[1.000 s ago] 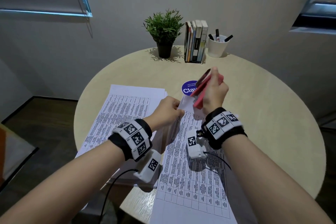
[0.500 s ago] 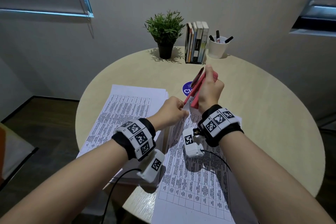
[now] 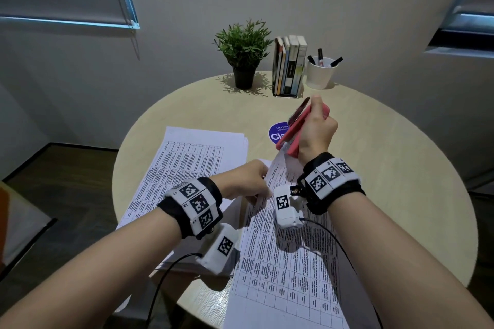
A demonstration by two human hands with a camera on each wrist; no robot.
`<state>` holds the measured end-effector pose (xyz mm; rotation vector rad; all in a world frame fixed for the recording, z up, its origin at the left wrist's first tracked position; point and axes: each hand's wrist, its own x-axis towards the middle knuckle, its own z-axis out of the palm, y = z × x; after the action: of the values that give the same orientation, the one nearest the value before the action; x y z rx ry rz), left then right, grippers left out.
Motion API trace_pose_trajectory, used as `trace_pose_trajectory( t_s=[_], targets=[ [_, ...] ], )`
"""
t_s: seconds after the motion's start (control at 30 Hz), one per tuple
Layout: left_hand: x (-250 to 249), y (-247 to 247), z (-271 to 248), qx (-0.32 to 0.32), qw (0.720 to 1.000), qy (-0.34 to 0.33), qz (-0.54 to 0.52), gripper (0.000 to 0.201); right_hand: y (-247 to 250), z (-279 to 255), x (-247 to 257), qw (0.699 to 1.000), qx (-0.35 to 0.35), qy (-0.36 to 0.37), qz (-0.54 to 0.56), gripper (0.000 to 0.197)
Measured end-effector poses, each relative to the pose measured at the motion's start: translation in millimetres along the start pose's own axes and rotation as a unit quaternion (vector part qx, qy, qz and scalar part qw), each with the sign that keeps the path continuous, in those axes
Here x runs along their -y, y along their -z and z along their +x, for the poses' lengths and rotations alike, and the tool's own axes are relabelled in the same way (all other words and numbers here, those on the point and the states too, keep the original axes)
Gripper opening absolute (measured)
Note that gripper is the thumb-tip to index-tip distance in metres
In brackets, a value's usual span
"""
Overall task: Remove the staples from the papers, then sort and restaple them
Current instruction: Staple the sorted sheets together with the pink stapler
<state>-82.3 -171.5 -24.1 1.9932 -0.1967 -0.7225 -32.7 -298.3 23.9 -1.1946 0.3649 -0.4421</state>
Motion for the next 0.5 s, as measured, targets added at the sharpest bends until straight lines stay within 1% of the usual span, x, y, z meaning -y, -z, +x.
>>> trace_pose_trajectory(
  t_s=[0.03, 0.07, 0.17, 0.27, 0.37, 0.43, 0.5],
  targets=[
    [3.6, 1.0, -1.3, 0.009, 1.000, 0.017, -0.005, 0.014, 1.9, 1.2, 4.5, 1.000, -0.005, 0.005, 0.009, 0.038],
    [7.2, 3.6, -2.8, 0.004, 1.000, 0.026, -0.010, 0.016, 4.2, 2.9, 8.4, 1.000, -0.015, 0.011, 0.015, 0.038],
    [13.1, 27.7, -7.2, -0.037, 0.998, 0.047, -0.023, 0.024, 15.9, 9.9, 21.0, 0.997, -0.063, 0.024, 0.029, 0.032],
    [11.1, 70.0, -17.7, -0.079, 0.995, 0.057, -0.033, 0.026, 33.4, 22.6, 26.1, 0.991, -0.121, 0.027, 0.053, 0.031],
    [5.0, 115.3, -37.0, -0.134, 0.988, 0.078, -0.025, 0.031, 47.5, 28.4, 21.4, 0.986, -0.155, 0.014, 0.059, 0.032],
    [6.9, 143.6, -48.7, -0.175, 0.980, 0.094, -0.015, 0.036, 52.8, 27.6, 13.6, 0.985, -0.162, -0.002, 0.054, 0.034],
    [17.4, 166.8, -54.0, -0.216, 0.969, 0.119, 0.008, 0.035, 56.8, 23.2, 4.7, 0.985, -0.163, -0.031, 0.054, 0.036]
  ],
)
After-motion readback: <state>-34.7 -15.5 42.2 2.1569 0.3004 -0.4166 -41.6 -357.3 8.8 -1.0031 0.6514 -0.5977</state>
